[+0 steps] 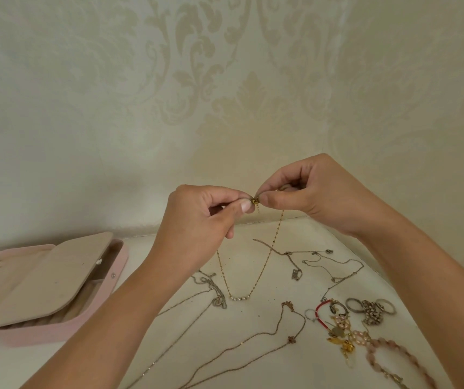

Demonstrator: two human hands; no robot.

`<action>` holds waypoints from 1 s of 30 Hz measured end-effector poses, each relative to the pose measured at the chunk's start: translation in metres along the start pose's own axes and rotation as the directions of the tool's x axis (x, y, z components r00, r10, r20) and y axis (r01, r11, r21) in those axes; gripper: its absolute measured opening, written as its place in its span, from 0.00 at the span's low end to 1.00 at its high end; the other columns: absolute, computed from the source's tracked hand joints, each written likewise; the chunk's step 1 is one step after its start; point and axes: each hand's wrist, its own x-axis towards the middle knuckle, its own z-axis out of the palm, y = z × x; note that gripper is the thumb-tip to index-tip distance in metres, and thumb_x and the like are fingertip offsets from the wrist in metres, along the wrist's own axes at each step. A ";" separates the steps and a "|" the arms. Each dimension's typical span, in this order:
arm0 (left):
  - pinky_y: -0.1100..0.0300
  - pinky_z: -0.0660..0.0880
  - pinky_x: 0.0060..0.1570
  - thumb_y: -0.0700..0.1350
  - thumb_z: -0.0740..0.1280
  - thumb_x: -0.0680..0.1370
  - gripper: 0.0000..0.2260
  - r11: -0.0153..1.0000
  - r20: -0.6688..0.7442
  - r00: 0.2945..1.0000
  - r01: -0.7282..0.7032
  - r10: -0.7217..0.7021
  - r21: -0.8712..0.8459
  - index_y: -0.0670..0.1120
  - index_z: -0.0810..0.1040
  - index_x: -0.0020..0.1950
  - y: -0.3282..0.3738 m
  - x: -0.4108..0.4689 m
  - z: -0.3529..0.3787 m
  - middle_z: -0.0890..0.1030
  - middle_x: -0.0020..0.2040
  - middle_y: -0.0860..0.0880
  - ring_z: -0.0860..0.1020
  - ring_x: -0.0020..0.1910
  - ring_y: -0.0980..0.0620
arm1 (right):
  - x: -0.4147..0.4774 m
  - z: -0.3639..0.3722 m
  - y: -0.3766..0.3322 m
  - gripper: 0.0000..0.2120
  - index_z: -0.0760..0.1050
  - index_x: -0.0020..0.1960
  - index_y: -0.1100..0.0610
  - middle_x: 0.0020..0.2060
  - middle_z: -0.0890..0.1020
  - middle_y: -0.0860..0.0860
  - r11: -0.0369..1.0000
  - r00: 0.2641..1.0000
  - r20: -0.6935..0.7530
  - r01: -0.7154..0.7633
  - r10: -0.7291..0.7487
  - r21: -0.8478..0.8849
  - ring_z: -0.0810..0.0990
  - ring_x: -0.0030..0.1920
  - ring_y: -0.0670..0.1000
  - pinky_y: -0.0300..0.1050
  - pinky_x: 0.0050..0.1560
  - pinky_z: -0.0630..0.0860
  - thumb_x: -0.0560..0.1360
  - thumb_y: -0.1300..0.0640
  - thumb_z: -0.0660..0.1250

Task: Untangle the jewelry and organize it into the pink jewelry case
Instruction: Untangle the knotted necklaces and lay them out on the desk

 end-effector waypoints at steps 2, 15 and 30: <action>0.58 0.72 0.31 0.45 0.71 0.74 0.06 1.000 -0.011 1.000 0.002 -0.002 -0.005 0.56 0.84 0.39 0.000 0.000 0.001 0.83 0.35 0.43 0.71 0.24 0.55 | 0.000 0.000 0.000 0.04 0.84 0.36 0.54 0.24 0.64 0.48 1.000 1.000 -0.001 -0.001 0.001 0.007 0.60 0.29 0.48 0.32 0.30 0.61 0.69 0.60 0.74; 0.71 0.67 0.27 0.43 0.73 0.74 0.07 0.999 -0.144 0.989 0.026 -0.021 0.034 0.55 0.83 0.38 0.002 -0.006 0.010 0.78 0.25 0.56 0.69 0.22 0.60 | 0.002 0.008 -0.001 0.12 0.85 0.38 0.52 0.40 0.76 0.73 0.999 1.000 -0.025 -0.003 0.004 0.054 0.70 0.38 0.52 0.47 0.46 0.66 0.58 0.47 0.77; 0.74 0.65 0.27 0.42 0.71 0.74 0.06 0.995 -0.193 0.980 0.064 -0.048 0.080 0.51 0.84 0.38 0.001 -0.004 0.009 0.81 0.30 0.60 0.71 0.24 0.60 | -0.001 0.015 0.008 0.03 0.84 0.37 0.52 0.21 0.61 0.46 0.997 0.993 -0.088 0.074 -0.076 -0.033 0.58 0.25 0.47 0.39 0.28 0.57 0.68 0.56 0.76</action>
